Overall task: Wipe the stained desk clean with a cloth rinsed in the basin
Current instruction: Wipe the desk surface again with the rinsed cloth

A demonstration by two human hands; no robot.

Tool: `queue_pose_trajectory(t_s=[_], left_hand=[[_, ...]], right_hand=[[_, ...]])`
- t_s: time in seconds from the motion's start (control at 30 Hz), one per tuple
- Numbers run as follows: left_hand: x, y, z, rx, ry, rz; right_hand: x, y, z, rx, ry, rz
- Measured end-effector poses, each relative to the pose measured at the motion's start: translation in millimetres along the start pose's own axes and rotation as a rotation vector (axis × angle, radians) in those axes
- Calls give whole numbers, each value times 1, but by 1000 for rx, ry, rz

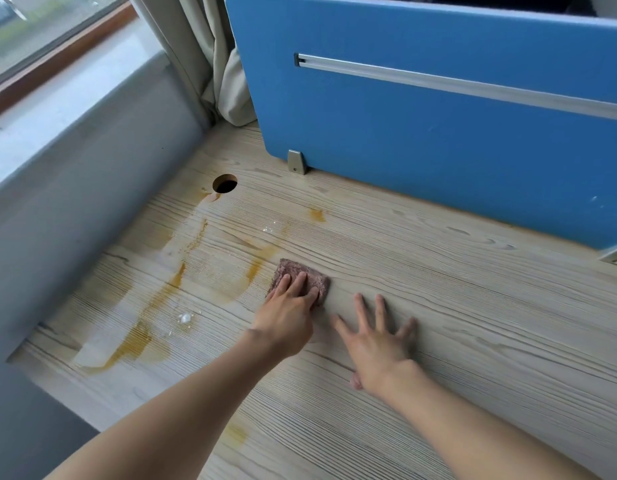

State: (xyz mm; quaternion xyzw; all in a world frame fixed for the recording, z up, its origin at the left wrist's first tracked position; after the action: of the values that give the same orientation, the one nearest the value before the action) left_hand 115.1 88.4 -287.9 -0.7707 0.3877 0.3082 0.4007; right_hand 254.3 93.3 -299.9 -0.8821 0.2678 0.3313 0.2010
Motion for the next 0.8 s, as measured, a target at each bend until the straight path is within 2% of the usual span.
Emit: queue_pose_trajectory(t_s=[0.13,0.3,0.47,0.63,0.8], left_hand=[[-4,0,4,-65,-41,-18],[11,1,-17,-4,-15,6],[-7,9,-2,-54,-70,-22],[14,1,-20,-31,-71,11],[9,6,-25,-45,-72,-17]], right_hand=[[2,8,-4,-33,27,14],[-1,9,-5,-15,-2,-17],[2,10,-1,-7,-19,-31],[2,9,-2,-11,-13,-27],[-4,22,-12,-74,-23,71]])
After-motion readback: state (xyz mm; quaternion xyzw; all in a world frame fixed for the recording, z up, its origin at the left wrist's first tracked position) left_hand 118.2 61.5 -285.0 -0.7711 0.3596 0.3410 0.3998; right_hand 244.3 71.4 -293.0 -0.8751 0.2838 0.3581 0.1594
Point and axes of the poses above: each hand's wrist, its own z-axis towards the middle knuckle, its own x-axis out of the palm, y = z × x, the point moved 9 cm from there along z, towards the middle knuckle, and after that the axes turned 15 degrees about -z, right-handed, at the moved point
